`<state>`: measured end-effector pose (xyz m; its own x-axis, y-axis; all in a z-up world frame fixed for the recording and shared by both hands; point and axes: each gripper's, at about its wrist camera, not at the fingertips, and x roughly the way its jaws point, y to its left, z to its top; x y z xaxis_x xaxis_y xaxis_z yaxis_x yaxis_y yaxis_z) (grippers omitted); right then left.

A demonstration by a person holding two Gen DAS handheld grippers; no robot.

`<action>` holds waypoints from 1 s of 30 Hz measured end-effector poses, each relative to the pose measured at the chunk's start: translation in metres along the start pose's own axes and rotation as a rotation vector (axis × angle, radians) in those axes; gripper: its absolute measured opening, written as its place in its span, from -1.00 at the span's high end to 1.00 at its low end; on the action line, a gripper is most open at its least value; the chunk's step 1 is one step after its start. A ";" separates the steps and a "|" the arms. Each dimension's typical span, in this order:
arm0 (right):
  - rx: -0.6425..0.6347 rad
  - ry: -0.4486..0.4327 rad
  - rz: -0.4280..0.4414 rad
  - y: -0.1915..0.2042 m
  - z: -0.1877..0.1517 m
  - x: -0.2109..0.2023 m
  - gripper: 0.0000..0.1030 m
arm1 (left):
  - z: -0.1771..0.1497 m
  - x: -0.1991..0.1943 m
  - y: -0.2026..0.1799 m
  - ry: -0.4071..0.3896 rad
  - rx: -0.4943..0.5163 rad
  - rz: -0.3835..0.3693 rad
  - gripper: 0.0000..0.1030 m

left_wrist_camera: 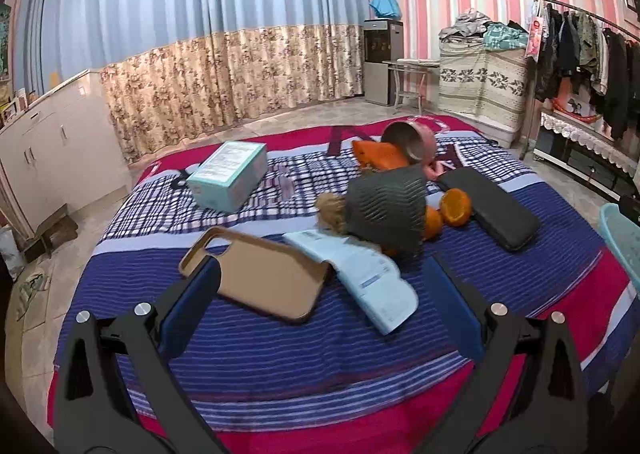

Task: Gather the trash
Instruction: 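Move both tools back over the remaining items on the bed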

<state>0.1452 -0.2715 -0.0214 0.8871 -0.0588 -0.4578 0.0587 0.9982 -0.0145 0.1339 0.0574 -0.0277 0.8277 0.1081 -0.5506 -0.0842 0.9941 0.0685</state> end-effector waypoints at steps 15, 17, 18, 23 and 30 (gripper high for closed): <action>-0.091 0.013 0.022 0.037 -0.009 0.009 -0.90 | -0.020 0.016 0.031 0.050 -0.042 0.035 -0.89; -0.098 0.020 0.026 0.039 -0.010 0.011 -0.90 | -0.024 0.018 0.033 0.066 -0.050 0.030 -0.89; -0.098 0.024 0.028 0.040 -0.011 0.013 -0.90 | -0.025 0.019 0.033 0.072 -0.050 0.028 -0.89; -0.098 0.046 0.033 0.045 -0.013 0.020 -0.90 | -0.035 0.026 0.032 0.108 -0.029 0.022 -0.89; -0.121 0.071 0.034 0.057 -0.017 0.029 -0.90 | -0.035 0.042 0.027 0.153 -0.019 -0.020 -0.89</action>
<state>0.1669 -0.2165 -0.0506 0.8530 -0.0276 -0.5212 -0.0307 0.9942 -0.1029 0.1471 0.0889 -0.0782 0.7351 0.0873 -0.6723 -0.0805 0.9959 0.0413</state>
